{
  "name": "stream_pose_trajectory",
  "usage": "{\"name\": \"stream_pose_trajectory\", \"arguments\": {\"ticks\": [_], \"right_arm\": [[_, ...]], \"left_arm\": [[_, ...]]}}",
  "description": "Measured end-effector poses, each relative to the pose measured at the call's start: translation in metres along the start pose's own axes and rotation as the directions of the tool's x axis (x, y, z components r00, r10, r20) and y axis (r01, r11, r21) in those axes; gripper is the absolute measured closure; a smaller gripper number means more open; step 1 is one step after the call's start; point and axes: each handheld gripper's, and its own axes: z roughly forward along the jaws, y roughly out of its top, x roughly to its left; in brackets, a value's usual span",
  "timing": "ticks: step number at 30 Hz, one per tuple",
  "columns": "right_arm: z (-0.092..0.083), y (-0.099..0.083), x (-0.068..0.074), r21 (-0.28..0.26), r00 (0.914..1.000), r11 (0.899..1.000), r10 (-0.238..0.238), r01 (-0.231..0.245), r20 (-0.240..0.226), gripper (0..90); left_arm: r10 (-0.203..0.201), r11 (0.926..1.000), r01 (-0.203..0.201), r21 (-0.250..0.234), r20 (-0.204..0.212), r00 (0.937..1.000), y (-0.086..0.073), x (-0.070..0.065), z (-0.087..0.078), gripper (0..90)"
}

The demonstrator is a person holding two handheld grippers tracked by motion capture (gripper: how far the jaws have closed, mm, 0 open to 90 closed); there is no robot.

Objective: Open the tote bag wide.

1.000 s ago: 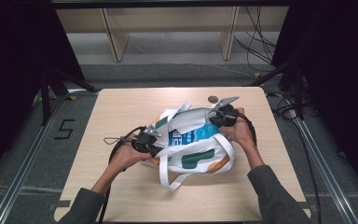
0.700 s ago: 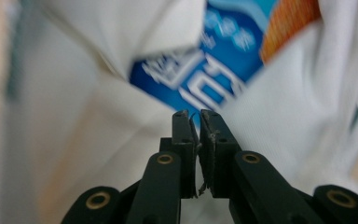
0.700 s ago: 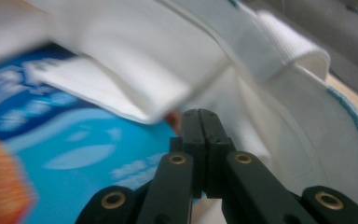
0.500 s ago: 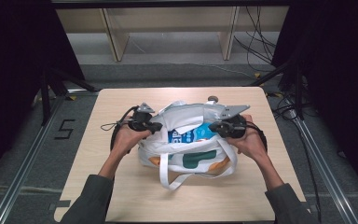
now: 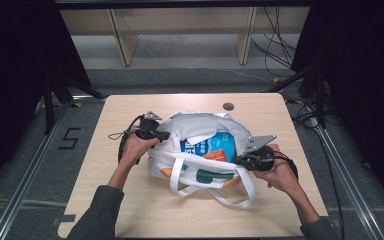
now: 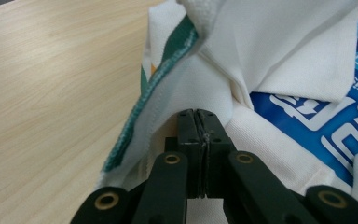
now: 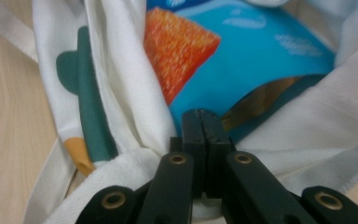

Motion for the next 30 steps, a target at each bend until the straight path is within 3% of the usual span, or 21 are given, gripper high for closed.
{"name": "stream_pose_trajectory", "arguments": {"ticks": [3, 4, 6, 9, 14, 15, 18, 20, 21, 22, 23, 25, 27, 28, 29, 30], "right_arm": [[-0.003, 0.003, 0.001, 0.003, 0.9998, 1.0, -0.02, 0.02, -0.006, 90.0], [-0.006, 0.005, 0.003, -0.007, 0.9998, 1.0, -0.02, 0.02, 0.009, 90.0], [-0.01, 0.008, 0.004, -0.025, 0.9996, 0.999, -0.023, 0.023, 0.019, 90.0], [-0.014, 0.016, 0.01, -0.082, 0.9988, 0.995, -0.049, 0.049, 0.0, 90.0], [0.0, 0.016, 0.023, -0.034, 0.9937, 0.995, -0.096, 0.094, -0.059, 90.0], [0.0, 0.014, 0.026, -0.009, 0.9948, 0.997, -0.076, 0.075, -0.068, 90.0], [0.003, 0.013, 0.028, 0.008, 0.9915, 0.995, -0.093, 0.094, -0.091, 90.0], [0.003, 0.014, 0.028, 0.015, 0.9937, 0.996, -0.085, 0.086, -0.073, 90.0], [0.002, 0.016, 0.027, -0.009, 0.9942, 0.996, -0.089, 0.089, -0.06, 90.0], [-0.001, 0.018, 0.026, -0.026, 0.9961, 0.997, -0.076, 0.075, -0.046, 90.0], [-0.001, 0.018, 0.026, -0.026, 0.9961, 0.997, -0.076, 0.075, -0.046, 90.0], [-0.004, 0.021, 0.021, -0.086, 0.9979, 0.995, -0.06, 0.058, -0.021, 90.0], [-0.008, 0.023, 0.018, -0.101, 0.9995, 0.994, -0.026, 0.028, 0.02, 90.0], [-0.008, 0.025, 0.013, -0.117, 0.9991, 0.993, -0.034, 0.036, 0.024, 90.0], [-0.008, 0.025, 0.011, -0.113, 0.9995, 0.993, -0.014, 0.017, 0.027, 90.0], [-0.007, 0.026, 0.01, -0.115, 0.9991, 0.993, -0.007, 0.012, 0.041, 90.0]], "left_arm": [[0.01, 0.9999, -0.01, -0.01, 0.002, 1.0, 0.0, -0.004, -0.003, 86.5], [0.009, 0.9994, -0.008, -0.033, 0.031, 0.9995, 0.001, -0.01, -0.008, 86.3], [0.016, 0.9989, -0.014, -0.044, 0.047, 0.9987, 0.001, -0.015, -0.01, 86.3], [0.071, 0.9968, -0.067, -0.043, 0.096, 0.9929, -0.002, -0.033, -0.014, 85.7], [0.09, 0.9959, -0.09, -0.011, 0.143, 0.9856, -0.014, -0.049, -0.01, 85.4], [0.097, 0.9953, -0.096, -0.011, 0.14, 0.9854, -0.015, -0.049, -0.01, 85.1], [0.113, 0.9934, -0.114, 0.004, 0.134, 0.9846, -0.017, -0.049, -0.011, 85.3], [0.113, 0.9935, -0.114, -0.001, 0.126, 0.9856, -0.018, -0.051, -0.011, 85.2], [0.113, 0.9935, -0.113, -0.009, 0.124, 0.9857, -0.018, -0.053, -0.013, 85.3], [0.109, 0.994, -0.107, -0.022, 0.146, 0.9832, -0.019, -0.056, -0.014, 85.6], [0.131, 0.9914, -0.13, -0.02, 0.143, 0.9811, -0.02, -0.061, -0.017, 85.6], [0.184, 0.9827, -0.185, -0.007, 0.129, 0.9744, -0.022, -0.068, -0.021, 86.1], [0.186, 0.9822, -0.188, -0.002, 0.136, 0.9731, -0.025, -0.07, -0.025, 86.8], [0.198, 0.9796, -0.201, 0.003, 0.154, 0.968, -0.027, -0.069, -0.025, 87.1], [0.19, 0.9808, -0.195, 0.013, 0.155, 0.9695, -0.029, -0.069, -0.026, 87.3], [0.198, 0.9789, -0.203, 0.017, 0.161, 0.9668, -0.031, -0.067, -0.024, 87.2]]}}
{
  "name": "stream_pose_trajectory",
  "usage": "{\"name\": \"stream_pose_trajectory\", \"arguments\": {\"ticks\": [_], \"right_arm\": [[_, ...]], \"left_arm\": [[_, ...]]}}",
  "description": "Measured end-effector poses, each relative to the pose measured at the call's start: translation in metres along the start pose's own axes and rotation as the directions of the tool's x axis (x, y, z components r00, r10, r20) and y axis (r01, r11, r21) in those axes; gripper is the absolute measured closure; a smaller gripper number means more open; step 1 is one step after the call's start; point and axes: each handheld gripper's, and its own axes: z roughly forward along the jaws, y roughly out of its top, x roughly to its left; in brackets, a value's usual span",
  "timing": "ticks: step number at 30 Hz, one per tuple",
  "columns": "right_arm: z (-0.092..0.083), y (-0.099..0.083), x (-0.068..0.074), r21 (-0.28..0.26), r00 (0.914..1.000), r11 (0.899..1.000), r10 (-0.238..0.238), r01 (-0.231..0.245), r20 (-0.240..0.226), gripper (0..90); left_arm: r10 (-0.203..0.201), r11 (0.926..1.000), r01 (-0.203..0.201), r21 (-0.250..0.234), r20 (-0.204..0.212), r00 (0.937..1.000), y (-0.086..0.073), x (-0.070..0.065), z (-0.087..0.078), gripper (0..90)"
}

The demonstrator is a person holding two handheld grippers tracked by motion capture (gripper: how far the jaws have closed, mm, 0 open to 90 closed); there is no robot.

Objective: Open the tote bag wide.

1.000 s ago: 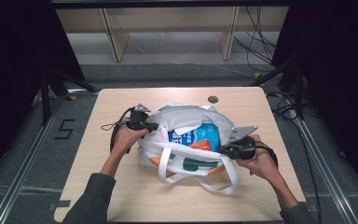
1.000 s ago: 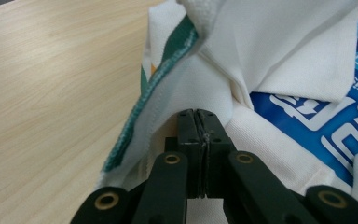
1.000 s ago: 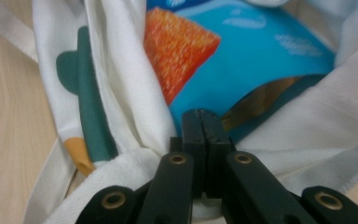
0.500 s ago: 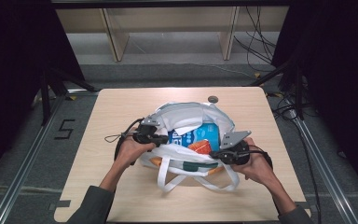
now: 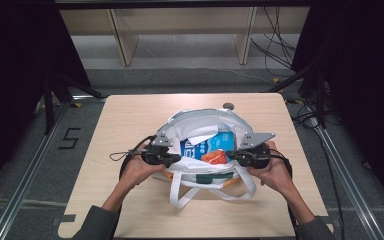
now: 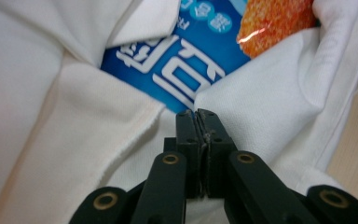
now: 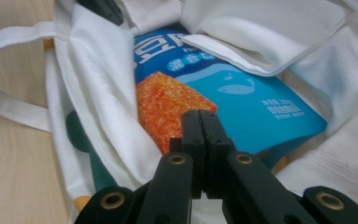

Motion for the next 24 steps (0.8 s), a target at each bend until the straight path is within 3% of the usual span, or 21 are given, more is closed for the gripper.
{"name": "stream_pose_trajectory", "arguments": {"ticks": [5, 8, 9, 13, 16, 18, 19, 20, 22, 23, 24], "right_arm": [[-0.005, 0.0, -0.006, -0.028, 0.9998, 0.999, 0.02, -0.02, 0.007, 90.0], [-0.02, 0.0, -0.013, -0.11, 0.9972, 0.992, 0.063, -0.058, 0.04, 89.4], [-0.023, 0.0, -0.015, -0.135, 0.9959, 0.988, 0.078, -0.071, 0.046, 89.4], [-0.038, -0.005, -0.019, -0.181, 0.9893, 0.979, 0.115, -0.098, 0.09, 83.6], [-0.041, -0.008, -0.022, -0.183, 0.9875, 0.978, 0.122, -0.103, 0.1, 80.9], [-0.043, -0.01, -0.022, -0.206, 0.9844, 0.972, 0.135, -0.11, 0.113, 78.1], [-0.046, -0.01, -0.023, -0.193, 0.9856, 0.975, 0.131, -0.109, 0.107, 77.0], [-0.047, -0.011, -0.021, -0.197, 0.9821, 0.971, 0.156, -0.133, 0.106, 76.2], [-0.049, -0.012, -0.024, -0.23, 0.9795, 0.967, 0.146, -0.112, 0.139, 75.0], [-0.052, -0.012, -0.026, -0.218, 0.9812, 0.97, 0.136, -0.104, 0.137, 73.8], [-0.054, -0.012, -0.025, -0.229, 0.9752, 0.964, 0.17, -0.134, 0.142, 71.6]], "left_arm": [[-0.024, 0.9997, 0.024, -0.005, 0.022, 0.9995, -0.007, 0.002, -0.001, 87.3], [-0.051, 0.9969, 0.052, -0.059, 0.01, 0.9986, -0.005, 0.004, -0.004, 83.5], [-0.089, 0.9916, 0.089, -0.094, 0.003, 0.996, -0.005, 0.003, -0.005, 81.4], [-0.121, 0.9799, 0.116, -0.162, -0.018, 0.9926, -0.004, 0.003, -0.017, 72.6], [-0.16, 0.9615, 0.151, -0.229, -0.021, 0.9868, -0.004, 0.005, -0.029, 68.8], [-0.177, 0.9533, 0.169, -0.25, -0.009, 0.9842, -0.005, 0.007, -0.038, 67.1], [-0.183, 0.9498, 0.175, -0.26, -0.009, 0.983, -0.006, 0.007, -0.042, 65.6], [-0.19, 0.9471, 0.18, -0.266, -0.012, 0.9817, -0.007, 0.007, -0.046, 63.7], [-0.192, 0.9439, 0.179, -0.277, -0.02, 0.9812, -0.009, 0.007, -0.053, 62.1], [-0.187, 0.9422, 0.175, -0.286, -0.017, 0.9821, -0.011, 0.008, -0.057, 60.8], [-0.195, 0.9397, 0.182, -0.29, -0.017, 0.9807, -0.013, 0.008, -0.06, 59.5]]}}
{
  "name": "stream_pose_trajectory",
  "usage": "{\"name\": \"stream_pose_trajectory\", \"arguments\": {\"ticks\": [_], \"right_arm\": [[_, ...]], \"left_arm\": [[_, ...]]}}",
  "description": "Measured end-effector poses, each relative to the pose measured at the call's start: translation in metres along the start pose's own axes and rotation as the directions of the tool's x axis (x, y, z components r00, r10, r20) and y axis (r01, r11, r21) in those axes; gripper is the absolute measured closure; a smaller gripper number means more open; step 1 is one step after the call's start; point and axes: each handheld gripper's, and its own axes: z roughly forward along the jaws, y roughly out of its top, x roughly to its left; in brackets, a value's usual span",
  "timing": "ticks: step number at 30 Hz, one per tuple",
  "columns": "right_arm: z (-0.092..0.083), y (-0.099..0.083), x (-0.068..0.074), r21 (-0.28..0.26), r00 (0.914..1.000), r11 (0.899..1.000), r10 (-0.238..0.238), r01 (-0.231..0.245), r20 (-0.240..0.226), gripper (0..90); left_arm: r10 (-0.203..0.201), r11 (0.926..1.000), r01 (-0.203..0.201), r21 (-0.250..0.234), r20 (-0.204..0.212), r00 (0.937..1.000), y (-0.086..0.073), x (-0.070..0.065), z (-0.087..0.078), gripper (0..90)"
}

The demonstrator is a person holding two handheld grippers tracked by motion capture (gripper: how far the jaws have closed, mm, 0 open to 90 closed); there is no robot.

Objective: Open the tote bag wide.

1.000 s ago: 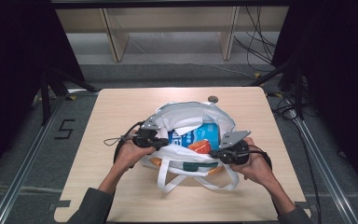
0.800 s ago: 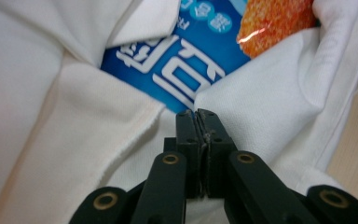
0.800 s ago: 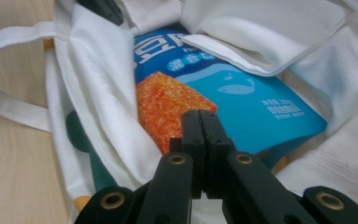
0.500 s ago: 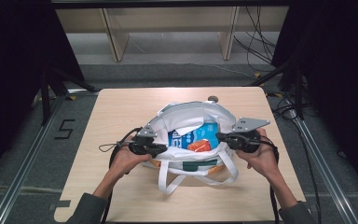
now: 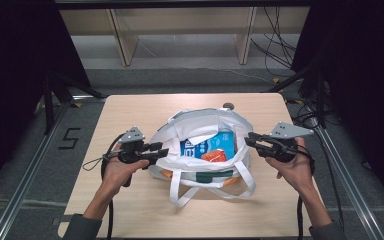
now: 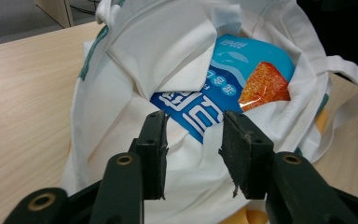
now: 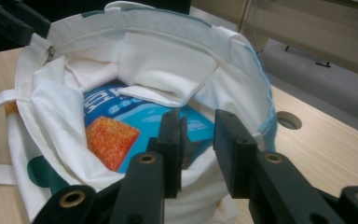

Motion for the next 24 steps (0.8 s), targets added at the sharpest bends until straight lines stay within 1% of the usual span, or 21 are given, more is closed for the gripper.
{"name": "stream_pose_trajectory", "arguments": {"ticks": [1, 2, 3, 4, 5, 6, 7, 8, 10, 11, 12, 13, 14, 15, 16, 18, 19, 21, 22, 23, 24], "right_arm": [[0.0, 0.0, 0.0, 0.0, 1.0, 1.0, 0.0, 0.0, 0.0, 71.6], [0.0, 0.0, -0.002, -0.018, 0.9999, 1.0, -0.006, 0.006, 0.012, 70.5], [-0.002, 0.0, -0.002, -0.012, 0.9999, 1.0, -0.005, 0.005, 0.012, 69.4], [-0.005, 0.0, -0.002, -0.004, 0.9997, 1.0, 0.018, -0.018, 0.016, 67.8], [-0.004, -0.001, -0.003, -0.026, 0.9996, 1.0, 0.006, -0.005, 0.028, 67.4], [-0.006, -0.002, -0.001, -0.011, 0.9992, 0.999, 0.033, -0.033, 0.022, 66.7], [-0.007, -0.003, -0.003, -0.012, 0.9996, 1.0, 0.011, -0.011, 0.024, 66.6], [-0.008, -0.004, -0.004, -0.005, 0.9996, 1.0, 0.013, -0.013, 0.025, 66.1], [-0.01, -0.007, -0.004, 0.002, 0.9993, 1.0, 0.027, -0.027, 0.026, 64.7], [-0.011, -0.008, -0.003, 0.007, 0.9989, 0.999, 0.038, -0.038, 0.03, 64.3], [-0.013, -0.009, -0.002, 0.01, 0.9981, 0.998, 0.055, -0.055, 0.029, 63.3], [-0.012, -0.01, -0.005, -0.017, 0.9989, 1.0, 0.021, -0.02, 0.042, 62.0], [-0.014, -0.01, -0.006, -0.014, 0.9989, 1.0, 0.027, -0.027, 0.039, 60.0], [-0.015, -0.011, -0.003, -0.008, 0.9975, 0.998, 0.061, -0.061, 0.036, 58.2], [-0.015, -0.012, -0.005, -0.021, 0.9983, 0.999, 0.038, -0.037, 0.044, 57.1], [-0.017, -0.014, -0.005, -0.022, 0.9972, 0.998, 0.052, -0.051, 0.054, 54.6], [-0.017, -0.016, -0.003, -0.019, 0.9947, 0.996, 0.083, -0.082, 0.061, 52.9], [-0.019, -0.018, -0.003, 0.0, 0.9953, 0.997, 0.072, -0.072, 0.064, 49.8], [-0.019, -0.02, -0.005, -0.002, 0.9963, 0.999, 0.039, -0.039, 0.077, 48.7], [-0.019, -0.021, -0.004, -0.006, 0.9952, 0.998, 0.06, -0.06, 0.077, 47.5], [-0.019, -0.021, -0.004, -0.006, 0.9952, 0.998, 0.06, -0.06, 0.077, 47.5]], "left_arm": [[-0.014, 0.9999, 0.014, -0.004, 0.008, 0.9999, -0.001, 0.001, -0.003, 59.5], [-0.018, 0.9998, 0.018, -0.013, 0.0, 0.9998, -0.002, 0.001, -0.007, 58.8], [-0.017, 0.9998, 0.017, -0.011, -0.001, 0.9999, -0.003, 0.002, -0.01, 58.8], [-0.019, 0.9998, 0.019, -0.01, -0.011, 0.9998, -0.005, 0.001, -0.013, 58.4], [-0.022, 0.9997, 0.022, -0.009, -0.019, 0.9996, -0.007, 0.001, -0.015, 56.7], [-0.022, 0.9997, 0.022, -0.01, -0.012, 0.9997, -0.009, 0.002, -0.017, 56.7], [-0.028, 0.9996, 0.028, -0.009, -0.014, 0.9995, -0.012, 0.002, -0.019, 56.2], [-0.031, 0.9995, 0.031, -0.007, -0.014, 0.9994, -0.014, 0.002, -0.021, 55.4], [-0.036, 0.9993, 0.036, -0.013, -0.004, 0.9994, -0.018, 0.001, -0.024, 53.2], [-0.048, 0.9988, 0.048, -0.013, -0.013, 0.9988, -0.02, 0.0, -0.025, 52.3], [-0.038, 0.9991, 0.038, -0.016, -0.011, 0.9992, -0.022, 0.0, -0.027, 51.9], [-0.038, 0.999, 0.037, -0.024, -0.012, 0.9992, -0.023, -0.001, -0.028, 51.4], [-0.043, 0.9987, 0.043, -0.027, -0.016, 0.9989, -0.025, -0.002, -0.03, 50.4], [-0.041, 0.9989, 0.04, -0.024, -0.019, 0.999, -0.025, -0.002, -0.032, 49.7], [-0.031, 0.9992, 0.031, -0.026, -0.016, 0.9994, -0.026, -0.001, -0.033, 49.1], [-0.039, 0.9988, 0.039, -0.031, -0.012, 0.9992, -0.028, -0.001, -0.035, 47.0], [-0.049, 0.9983, 0.049, -0.032, -0.017, 0.9986, -0.03, -0.003, -0.036, 47.0], [-0.043, 0.9988, 0.042, -0.024, -0.024, 0.9988, -0.032, -0.003, -0.037, 43.7], [-0.041, 0.9989, 0.041, -0.022, -0.023, 0.9989, -0.034, -0.003, -0.036, 41.9], [-0.043, 0.9989, 0.042, -0.02, -0.026, 0.9988, -0.035, -0.003, -0.036, 41.9], [-0.048, 0.9987, 0.047, -0.017, -0.028, 0.9985, -0.037, -0.004, -0.037, 41.9]]}}
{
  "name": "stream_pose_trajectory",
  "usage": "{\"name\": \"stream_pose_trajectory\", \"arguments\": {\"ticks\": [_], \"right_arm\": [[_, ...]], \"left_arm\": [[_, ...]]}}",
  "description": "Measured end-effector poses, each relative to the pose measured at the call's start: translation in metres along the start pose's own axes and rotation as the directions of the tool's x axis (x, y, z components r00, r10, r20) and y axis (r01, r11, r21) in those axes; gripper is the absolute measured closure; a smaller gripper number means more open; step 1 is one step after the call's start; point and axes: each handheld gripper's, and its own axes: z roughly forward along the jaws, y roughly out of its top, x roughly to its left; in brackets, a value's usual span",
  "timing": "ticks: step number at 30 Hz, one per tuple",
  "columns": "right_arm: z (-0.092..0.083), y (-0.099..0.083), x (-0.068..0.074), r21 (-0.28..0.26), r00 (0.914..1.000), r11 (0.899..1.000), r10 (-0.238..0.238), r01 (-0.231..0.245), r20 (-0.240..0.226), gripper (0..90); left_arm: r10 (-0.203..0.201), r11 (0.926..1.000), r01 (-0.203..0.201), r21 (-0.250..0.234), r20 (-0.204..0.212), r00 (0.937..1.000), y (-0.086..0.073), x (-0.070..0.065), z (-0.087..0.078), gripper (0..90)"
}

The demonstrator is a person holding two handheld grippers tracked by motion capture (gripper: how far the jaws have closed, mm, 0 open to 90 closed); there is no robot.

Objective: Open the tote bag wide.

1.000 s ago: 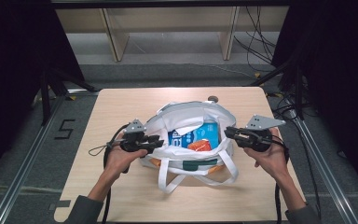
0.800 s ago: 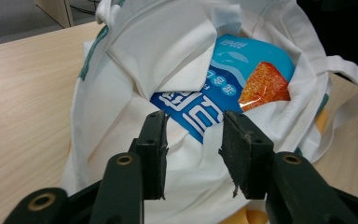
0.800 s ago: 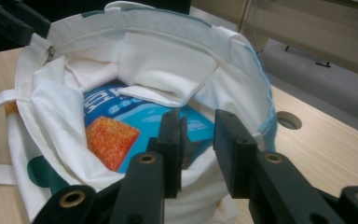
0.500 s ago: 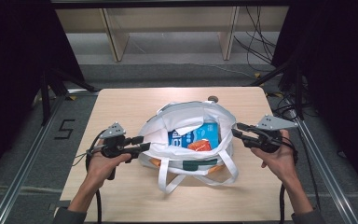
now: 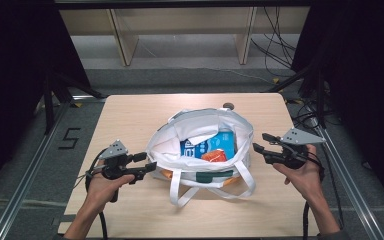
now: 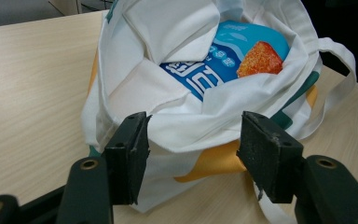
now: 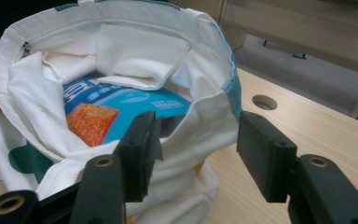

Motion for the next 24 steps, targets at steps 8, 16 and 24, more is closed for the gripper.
{"name": "stream_pose_trajectory", "arguments": {"ticks": [8, 16, 24], "right_arm": [[-0.003, -0.007, 0.002, -0.005, 0.9998, 1.0, 0.002, -0.002, 0.021, 40.9], [-0.005, -0.023, 0.01, 0.03, 0.9991, 0.999, 0.041, -0.041, -0.002, 38.2], [-0.008, -0.038, 0.011, 0.012, 0.9986, 0.999, 0.052, -0.052, 0.008, 35.7]], "left_arm": [[0.007, 0.9998, -0.007, 0.018, 0.001, 1.0, -0.014, -0.002, -0.001, 36.4], [0.029, 0.9991, -0.029, 0.031, -0.002, 0.9996, -0.031, -0.009, -0.005, 33.5], [0.027, 0.9987, -0.027, 0.042, -0.001, 0.9996, -0.044, -0.015, -0.008, 31.7]]}}
